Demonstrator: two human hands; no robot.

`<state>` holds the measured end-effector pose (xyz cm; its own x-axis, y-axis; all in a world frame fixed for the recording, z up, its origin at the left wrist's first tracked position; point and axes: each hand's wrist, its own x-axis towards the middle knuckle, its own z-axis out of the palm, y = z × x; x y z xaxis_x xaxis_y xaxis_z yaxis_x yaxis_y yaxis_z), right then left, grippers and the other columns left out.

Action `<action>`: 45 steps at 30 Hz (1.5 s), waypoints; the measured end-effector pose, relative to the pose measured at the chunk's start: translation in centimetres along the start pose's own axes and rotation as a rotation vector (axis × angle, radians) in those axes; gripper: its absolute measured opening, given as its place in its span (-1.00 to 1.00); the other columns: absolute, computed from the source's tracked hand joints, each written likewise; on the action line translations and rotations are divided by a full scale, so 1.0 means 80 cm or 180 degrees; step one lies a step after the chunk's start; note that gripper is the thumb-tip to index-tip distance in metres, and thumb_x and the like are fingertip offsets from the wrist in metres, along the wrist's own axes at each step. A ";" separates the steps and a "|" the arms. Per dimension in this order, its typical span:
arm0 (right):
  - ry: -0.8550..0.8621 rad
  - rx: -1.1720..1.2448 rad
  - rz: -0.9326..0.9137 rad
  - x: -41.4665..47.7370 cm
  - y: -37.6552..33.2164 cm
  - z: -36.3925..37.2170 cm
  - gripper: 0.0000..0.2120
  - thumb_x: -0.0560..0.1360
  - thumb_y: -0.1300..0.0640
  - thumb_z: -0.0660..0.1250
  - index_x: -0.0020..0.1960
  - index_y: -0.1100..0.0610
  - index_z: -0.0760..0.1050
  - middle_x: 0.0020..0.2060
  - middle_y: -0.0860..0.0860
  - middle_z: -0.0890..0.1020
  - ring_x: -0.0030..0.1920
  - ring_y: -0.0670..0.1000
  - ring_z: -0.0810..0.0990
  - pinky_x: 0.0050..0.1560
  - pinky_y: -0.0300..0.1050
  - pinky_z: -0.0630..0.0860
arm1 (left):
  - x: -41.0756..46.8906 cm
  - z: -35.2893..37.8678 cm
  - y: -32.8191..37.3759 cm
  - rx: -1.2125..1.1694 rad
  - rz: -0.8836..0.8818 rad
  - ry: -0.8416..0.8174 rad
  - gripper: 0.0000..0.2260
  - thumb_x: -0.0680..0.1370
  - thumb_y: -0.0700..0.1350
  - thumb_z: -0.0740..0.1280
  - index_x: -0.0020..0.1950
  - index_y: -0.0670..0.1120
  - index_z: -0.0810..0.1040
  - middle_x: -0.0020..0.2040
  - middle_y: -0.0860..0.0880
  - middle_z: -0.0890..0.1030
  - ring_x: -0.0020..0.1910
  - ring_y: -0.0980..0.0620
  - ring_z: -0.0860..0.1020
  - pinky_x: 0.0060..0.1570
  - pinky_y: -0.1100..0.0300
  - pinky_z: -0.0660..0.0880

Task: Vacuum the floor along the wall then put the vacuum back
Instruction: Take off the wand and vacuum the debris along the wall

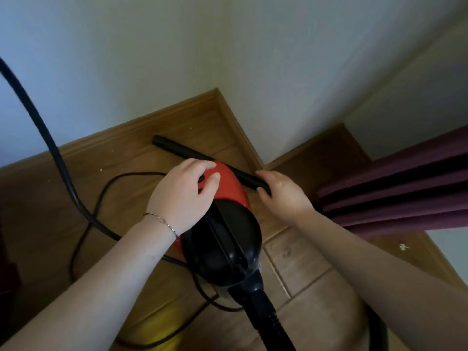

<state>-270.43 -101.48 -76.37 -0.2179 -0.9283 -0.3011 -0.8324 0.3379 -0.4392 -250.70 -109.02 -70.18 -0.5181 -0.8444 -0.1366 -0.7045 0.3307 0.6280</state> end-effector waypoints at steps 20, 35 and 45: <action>-0.0287 -0.0941 -0.0157 0.089 0.078 0.129 -0.39 0.56 0.13 0.20 0.54 0.11 0.04 0.42 0.10 0.30 0.38 0.13 0.27 0.32 0.01 0.33 | -0.005 0.041 -0.046 -0.0307 -0.0508 -0.0147 -0.67 0.57 0.11 0.06 0.20 0.07 0.49 0.27 0.11 0.47 0.26 0.15 0.38 0.12 0.27 0.22; 0.0691 -0.2351 -0.0129 0.097 0.075 0.157 -0.72 0.16 0.20 0.53 -0.16 0.24 0.60 -0.34 0.10 0.56 -0.32 0.08 0.56 -0.40 -0.14 0.45 | -0.004 0.042 -0.045 -0.0312 -0.0590 -0.0141 -0.65 0.61 0.04 0.00 0.27 0.04 0.47 0.31 0.08 0.44 0.29 0.17 0.35 0.14 0.30 0.18; 0.0664 -0.2170 -0.0152 0.097 0.078 0.161 -0.71 0.14 0.23 0.54 -0.17 0.28 0.59 -0.36 0.13 0.56 -0.42 0.09 0.55 -0.48 -0.15 0.43 | -0.003 0.041 -0.045 -0.0273 -0.0653 -0.0169 -0.64 0.62 0.04 -0.01 0.32 0.04 0.43 0.35 0.07 0.41 0.32 0.13 0.34 0.12 0.29 0.18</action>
<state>-270.79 -104.54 -92.33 -0.2094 -0.9730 -0.0968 -0.9618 0.1872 0.1995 -249.63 -108.59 -74.90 -0.3947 -0.8661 -0.3068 -0.7550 0.1153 0.6456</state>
